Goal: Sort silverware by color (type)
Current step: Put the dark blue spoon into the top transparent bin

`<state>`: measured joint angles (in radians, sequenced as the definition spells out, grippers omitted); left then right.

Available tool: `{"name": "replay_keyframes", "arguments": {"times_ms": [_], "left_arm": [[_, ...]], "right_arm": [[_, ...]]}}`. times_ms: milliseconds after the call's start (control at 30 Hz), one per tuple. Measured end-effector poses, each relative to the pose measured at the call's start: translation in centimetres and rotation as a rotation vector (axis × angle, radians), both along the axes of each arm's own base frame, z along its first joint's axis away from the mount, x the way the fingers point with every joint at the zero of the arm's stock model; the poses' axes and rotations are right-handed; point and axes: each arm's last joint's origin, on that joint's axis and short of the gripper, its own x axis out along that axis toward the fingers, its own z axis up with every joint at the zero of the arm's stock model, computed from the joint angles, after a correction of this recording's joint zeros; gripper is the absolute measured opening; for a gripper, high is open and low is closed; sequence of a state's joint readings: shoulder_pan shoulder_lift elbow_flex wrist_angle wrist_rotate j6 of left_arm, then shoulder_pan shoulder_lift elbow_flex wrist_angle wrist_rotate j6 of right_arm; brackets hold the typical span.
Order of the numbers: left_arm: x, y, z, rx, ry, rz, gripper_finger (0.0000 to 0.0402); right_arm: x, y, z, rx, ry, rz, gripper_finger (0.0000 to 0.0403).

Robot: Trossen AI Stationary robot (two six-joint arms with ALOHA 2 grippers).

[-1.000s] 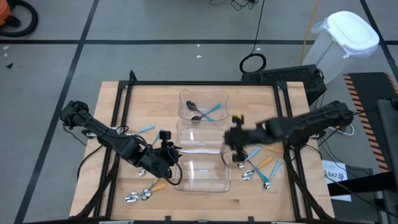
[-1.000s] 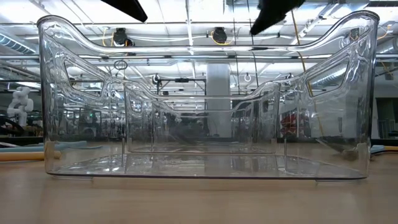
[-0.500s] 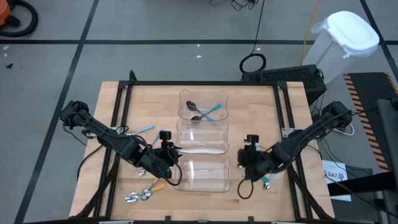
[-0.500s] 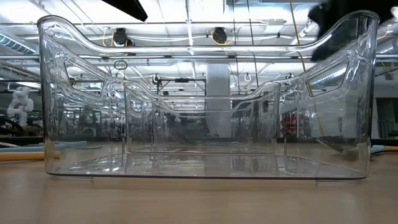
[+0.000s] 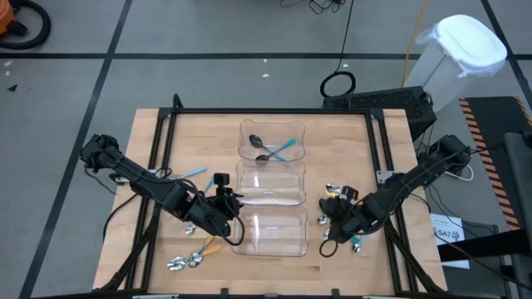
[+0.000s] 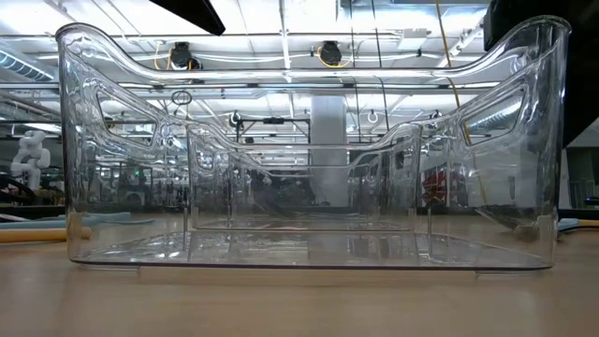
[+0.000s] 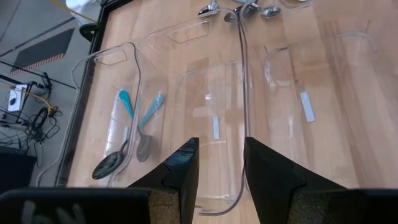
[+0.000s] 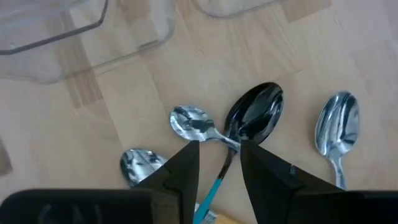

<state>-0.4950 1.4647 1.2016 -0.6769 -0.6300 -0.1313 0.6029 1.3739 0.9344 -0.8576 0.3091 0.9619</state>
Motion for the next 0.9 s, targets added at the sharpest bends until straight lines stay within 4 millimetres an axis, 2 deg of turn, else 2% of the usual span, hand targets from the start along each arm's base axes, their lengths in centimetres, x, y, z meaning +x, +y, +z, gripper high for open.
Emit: {"name": "replay_keyframes", "arguments": {"times_ms": [267,533,900], "left_arm": [[0.0,0.0,0.0,-0.012,-0.005,0.011,0.0127],[0.2,-0.1,0.2,-0.053,-0.042,0.036,0.0127],[0.4,-0.2,0.4,-0.095,-0.086,0.055,0.0127]], "right_arm": [[0.0,1.0,-1.2,-0.012,0.028,-0.054,0.0114],[0.6,1.4,-3.7,-0.105,0.143,0.036,0.0114],[0.5,1.6,-3.8,-0.079,0.128,-0.078,0.0114]]}}
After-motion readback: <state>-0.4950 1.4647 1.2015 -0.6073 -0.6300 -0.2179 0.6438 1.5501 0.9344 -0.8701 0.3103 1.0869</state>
